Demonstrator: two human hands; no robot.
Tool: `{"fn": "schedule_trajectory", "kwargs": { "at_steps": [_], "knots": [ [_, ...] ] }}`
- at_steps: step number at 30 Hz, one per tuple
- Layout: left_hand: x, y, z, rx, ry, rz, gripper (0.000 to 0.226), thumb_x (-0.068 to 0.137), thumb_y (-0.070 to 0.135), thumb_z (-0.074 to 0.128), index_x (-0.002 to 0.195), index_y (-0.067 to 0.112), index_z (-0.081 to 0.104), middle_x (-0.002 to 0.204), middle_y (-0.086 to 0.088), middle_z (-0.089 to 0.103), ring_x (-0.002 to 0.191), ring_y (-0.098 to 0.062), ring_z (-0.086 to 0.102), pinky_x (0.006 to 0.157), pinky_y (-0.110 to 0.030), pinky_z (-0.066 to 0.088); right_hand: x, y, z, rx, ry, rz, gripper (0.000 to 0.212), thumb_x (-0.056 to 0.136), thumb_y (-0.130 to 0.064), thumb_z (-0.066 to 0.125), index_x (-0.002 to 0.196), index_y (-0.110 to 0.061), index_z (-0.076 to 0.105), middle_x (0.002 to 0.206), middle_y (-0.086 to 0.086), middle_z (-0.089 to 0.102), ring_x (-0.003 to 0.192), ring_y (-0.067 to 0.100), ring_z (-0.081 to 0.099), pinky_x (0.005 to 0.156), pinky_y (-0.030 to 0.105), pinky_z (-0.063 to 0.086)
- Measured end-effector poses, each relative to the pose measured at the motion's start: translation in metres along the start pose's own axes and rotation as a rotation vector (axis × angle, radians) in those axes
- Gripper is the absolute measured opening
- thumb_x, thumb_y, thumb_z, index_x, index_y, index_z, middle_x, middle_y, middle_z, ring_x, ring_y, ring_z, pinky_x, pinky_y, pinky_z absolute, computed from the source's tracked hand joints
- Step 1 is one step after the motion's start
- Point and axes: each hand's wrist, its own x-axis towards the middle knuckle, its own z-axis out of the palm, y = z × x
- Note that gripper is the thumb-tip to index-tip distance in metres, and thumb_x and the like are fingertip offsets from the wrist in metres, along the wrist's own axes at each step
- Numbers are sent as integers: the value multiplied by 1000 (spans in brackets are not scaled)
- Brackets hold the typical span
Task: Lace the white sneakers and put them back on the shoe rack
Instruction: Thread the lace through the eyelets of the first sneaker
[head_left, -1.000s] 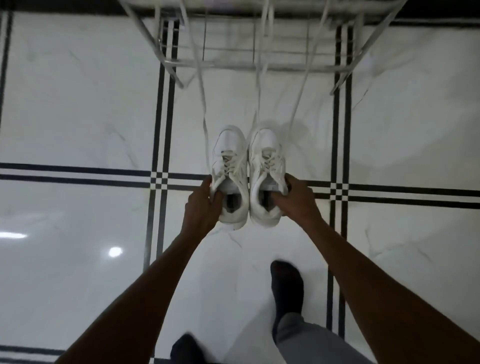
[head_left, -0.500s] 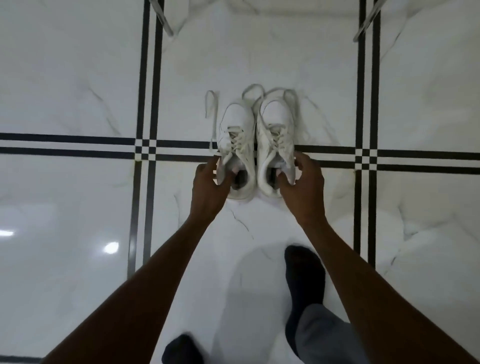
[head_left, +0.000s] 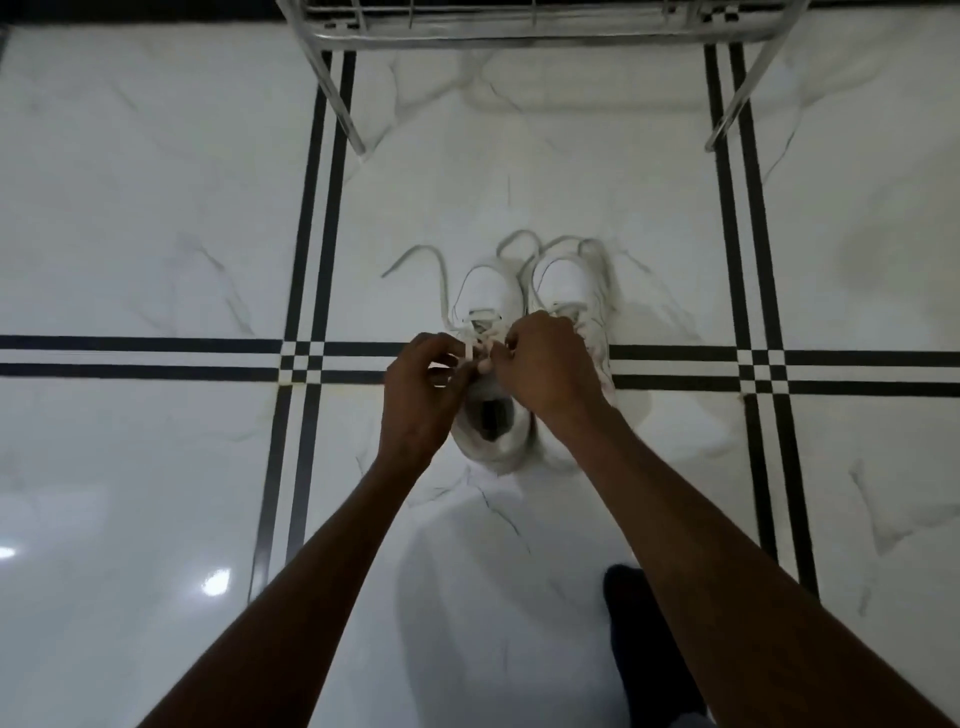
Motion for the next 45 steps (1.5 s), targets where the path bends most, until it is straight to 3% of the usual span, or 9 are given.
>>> {"fn": "schedule_trajectory", "kwargs": {
  "at_steps": [4, 8, 11, 14, 22, 27, 36, 40, 45],
  "knots": [
    [9, -8, -4, 74, 22, 0, 22, 91, 14, 76, 77, 17, 59, 81, 0, 71, 77, -18, 69, 63, -32, 57, 1, 5, 8, 14, 50, 62, 37, 86, -42, 70, 95, -6, 69, 96, 13, 73, 90, 27, 70, 63, 26, 36],
    [11, -7, -5, 144, 22, 134, 39, 95, 15, 70, 71, 32, 45, 70, 9, 63, 64, -5, 60, 61, -23, 51, 9, 8, 12, 56, -37, 126, 48, 81, -48, 71, 99, -4, 70, 97, 17, 73, 89, 31, 70, 58, 25, 38],
    [10, -8, -2, 161, 27, 152, 24, 98, 17, 66, 80, 18, 51, 75, 2, 67, 72, -17, 67, 65, -42, 57, 13, 2, 6, 138, -55, 112, 27, 81, -31, 72, 98, -9, 73, 101, 11, 75, 95, 28, 70, 76, 33, 56],
    [3, -9, -6, 155, 45, 107, 22, 99, 23, 64, 85, 16, 49, 84, -2, 73, 76, -23, 69, 67, -50, 57, 6, -4, 3, 221, -28, 46, 9, 85, -13, 68, 93, -11, 72, 104, 8, 74, 100, 26, 69, 89, 40, 57],
    [-6, -7, -10, 251, 84, 133, 16, 103, 18, 54, 93, 12, 42, 88, -10, 73, 68, -27, 66, 59, -47, 54, -27, -2, 14, 171, 210, -171, 6, 94, -10, 56, 99, -13, 56, 90, 6, 74, 82, 24, 70, 66, 39, 57],
    [-11, -3, -11, 370, 83, 157, 22, 99, 11, 60, 98, 15, 38, 83, -9, 67, 63, -25, 62, 54, -39, 50, -45, -11, 21, 137, 312, -167, 15, 95, -9, 54, 109, -8, 55, 91, 10, 72, 79, 25, 64, 60, 29, 34],
    [-9, -9, -19, 379, 127, 122, 20, 101, 6, 54, 95, 14, 36, 75, -6, 59, 57, -19, 52, 49, -29, 32, -49, -22, 28, 164, 269, -162, 16, 98, -11, 50, 112, -5, 53, 89, 17, 67, 83, 34, 62, 62, 32, 31],
    [-13, -18, -15, 348, 151, 94, 16, 102, 12, 52, 95, 14, 38, 83, -12, 69, 66, -28, 64, 54, -44, 52, -47, -19, 35, 257, 260, -115, 10, 97, -10, 49, 107, -7, 52, 88, 13, 66, 82, 34, 61, 62, 35, 37],
    [-16, -13, -16, 236, 167, 18, 23, 104, 28, 54, 91, 12, 45, 76, -6, 65, 65, -25, 60, 60, -43, 49, -33, -9, 30, 485, 76, -19, 4, 96, -24, 53, 93, -20, 53, 92, 3, 70, 83, 26, 68, 70, 43, 58]
  ]
}}
